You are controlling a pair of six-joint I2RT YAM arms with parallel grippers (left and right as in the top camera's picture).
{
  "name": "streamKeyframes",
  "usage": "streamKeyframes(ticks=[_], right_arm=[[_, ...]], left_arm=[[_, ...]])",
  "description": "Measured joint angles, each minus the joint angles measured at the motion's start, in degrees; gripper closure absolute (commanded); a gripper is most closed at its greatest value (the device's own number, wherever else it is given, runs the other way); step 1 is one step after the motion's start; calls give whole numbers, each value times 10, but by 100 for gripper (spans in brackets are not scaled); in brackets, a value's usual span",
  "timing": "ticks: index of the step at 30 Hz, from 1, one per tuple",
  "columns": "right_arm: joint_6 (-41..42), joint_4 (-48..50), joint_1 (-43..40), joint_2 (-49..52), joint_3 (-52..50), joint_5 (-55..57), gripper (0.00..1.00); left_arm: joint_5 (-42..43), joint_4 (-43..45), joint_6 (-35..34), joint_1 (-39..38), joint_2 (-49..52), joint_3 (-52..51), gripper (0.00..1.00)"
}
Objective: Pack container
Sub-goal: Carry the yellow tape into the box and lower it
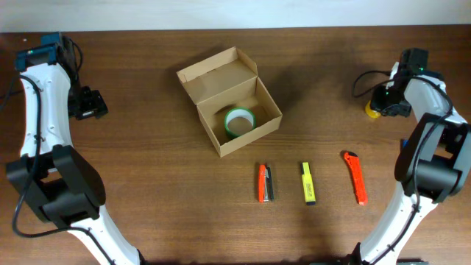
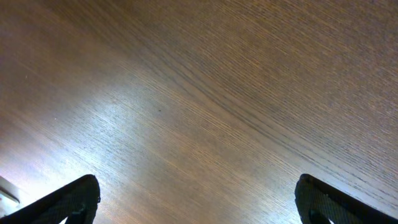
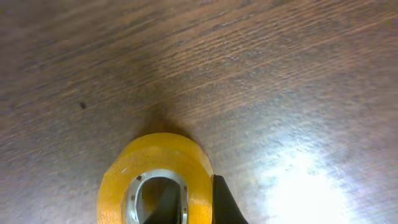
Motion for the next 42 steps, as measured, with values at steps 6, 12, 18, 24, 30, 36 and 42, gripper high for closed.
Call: streamKeyframes(ticks=[6, 12, 18, 24, 30, 36, 42], right_arm=[[0, -18, 0, -89, 0, 0, 96], [-19, -46, 6, -207, 0, -26, 96], [-76, -99, 79, -269, 12, -45, 96], [-116, -134, 206, -270, 57, -48, 96], [-135, -154, 323, -268, 68, -45, 96], [-158, -173, 407, -239, 68, -45, 96], [-171, -176, 444, -167, 68, -43, 97]], left_arm=[[0, 0, 0, 0, 0, 0, 0], [0, 0, 0, 0, 0, 0, 0], [0, 0, 0, 0, 0, 0, 0], [0, 0, 0, 0, 0, 0, 0], [0, 0, 0, 0, 0, 0, 0], [0, 0, 0, 0, 0, 0, 0], [0, 0, 0, 0, 0, 0, 0]])
